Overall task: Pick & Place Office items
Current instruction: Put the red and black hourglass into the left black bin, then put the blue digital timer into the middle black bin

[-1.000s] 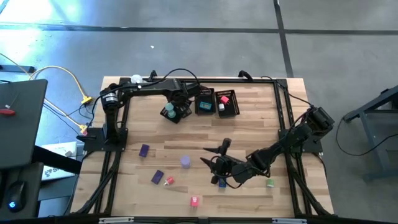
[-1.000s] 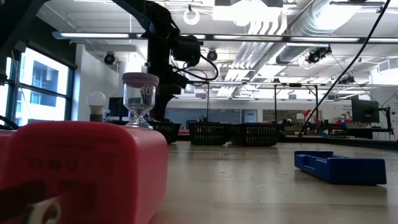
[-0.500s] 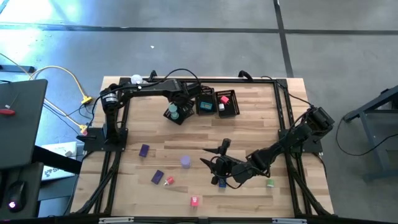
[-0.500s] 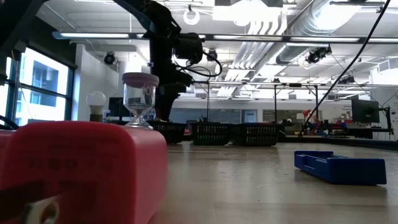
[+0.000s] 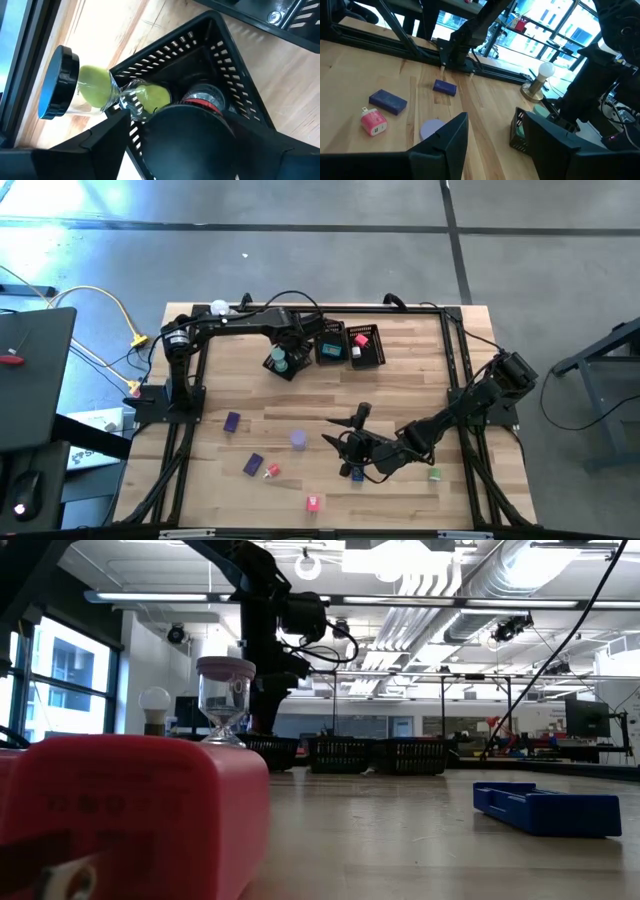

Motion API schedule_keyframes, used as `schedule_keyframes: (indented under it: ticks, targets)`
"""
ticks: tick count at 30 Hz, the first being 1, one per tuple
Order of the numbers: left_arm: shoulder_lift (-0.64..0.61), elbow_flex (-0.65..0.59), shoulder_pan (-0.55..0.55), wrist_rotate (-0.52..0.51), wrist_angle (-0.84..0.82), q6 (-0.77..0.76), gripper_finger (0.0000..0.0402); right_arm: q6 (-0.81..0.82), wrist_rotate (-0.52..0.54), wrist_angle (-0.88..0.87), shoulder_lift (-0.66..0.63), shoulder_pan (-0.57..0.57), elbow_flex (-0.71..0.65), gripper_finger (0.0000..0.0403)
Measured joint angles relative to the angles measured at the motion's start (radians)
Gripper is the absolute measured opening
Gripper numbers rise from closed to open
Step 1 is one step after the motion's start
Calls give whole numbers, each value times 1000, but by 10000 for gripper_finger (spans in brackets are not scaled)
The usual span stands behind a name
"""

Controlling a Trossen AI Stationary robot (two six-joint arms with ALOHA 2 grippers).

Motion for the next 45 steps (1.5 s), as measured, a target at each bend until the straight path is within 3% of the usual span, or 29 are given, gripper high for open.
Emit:
schedule_keyframes:
  ticks: [9,20,25,33,41,45]
  targets:
    - [0,12,-1,0,11,20,321,1,0,-6,0,0,0,178]
    - [-105,46,-18,-9,13,11,321,1,0,-23,0,-1,0,178]
    - [-222,46,-70,-5,-146,-40,321,1,0,-35,0,10,0,178]
    - [-427,31,-302,7,-235,-188,321,1,1,-54,0,51,0,178]
    - [-507,-57,-637,6,-355,-466,321,83,-3,-138,0,141,0,178]
    - [-514,-107,-807,-90,-402,-591,321,139,-3,-149,0,183,0,178]
